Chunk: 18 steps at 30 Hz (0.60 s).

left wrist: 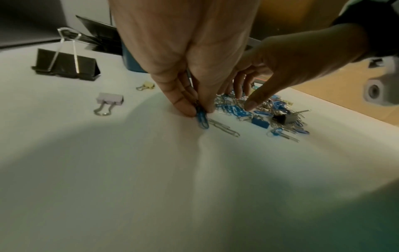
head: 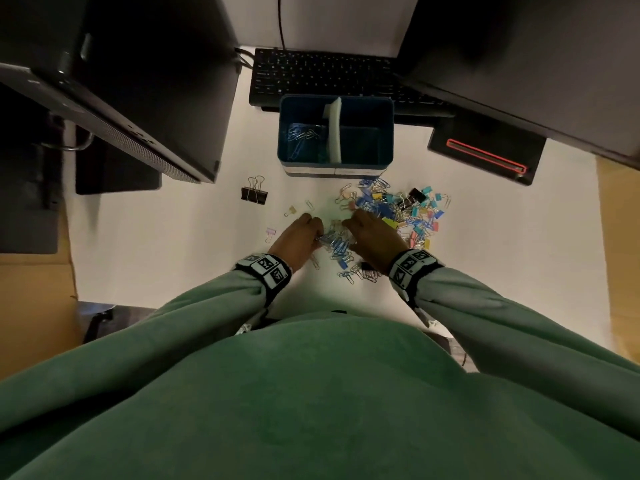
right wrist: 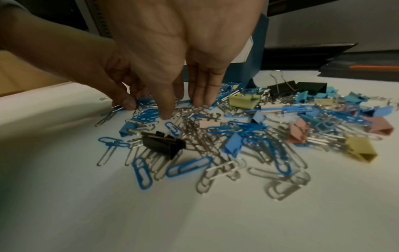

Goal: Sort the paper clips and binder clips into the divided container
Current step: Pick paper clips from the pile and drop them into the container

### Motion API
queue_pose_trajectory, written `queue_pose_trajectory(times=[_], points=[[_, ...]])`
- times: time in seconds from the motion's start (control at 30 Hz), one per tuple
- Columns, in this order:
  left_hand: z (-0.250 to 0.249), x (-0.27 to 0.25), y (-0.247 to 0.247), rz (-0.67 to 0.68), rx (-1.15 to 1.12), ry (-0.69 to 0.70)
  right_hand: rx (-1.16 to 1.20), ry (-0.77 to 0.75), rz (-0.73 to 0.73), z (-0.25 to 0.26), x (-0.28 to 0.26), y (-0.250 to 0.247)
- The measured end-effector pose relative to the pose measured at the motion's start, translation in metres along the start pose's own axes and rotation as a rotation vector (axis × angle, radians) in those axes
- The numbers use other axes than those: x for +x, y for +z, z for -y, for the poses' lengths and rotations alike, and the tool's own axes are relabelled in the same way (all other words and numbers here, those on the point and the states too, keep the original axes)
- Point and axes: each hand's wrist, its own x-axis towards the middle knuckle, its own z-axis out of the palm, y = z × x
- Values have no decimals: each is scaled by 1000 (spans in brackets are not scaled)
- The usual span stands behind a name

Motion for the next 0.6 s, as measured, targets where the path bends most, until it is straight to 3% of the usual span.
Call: queue_pose_trajectory(times=[0.23,0.4,0.6], points=[[5,-6,-21,-41,-152,-46,44,-31,-15,10,14,1],[2,-17,-62,-27,-342,-63,39,-83,-6,11,17,3],[-18,3,-138,-135,-410,-7,370,25,28,-10,9,-16]])
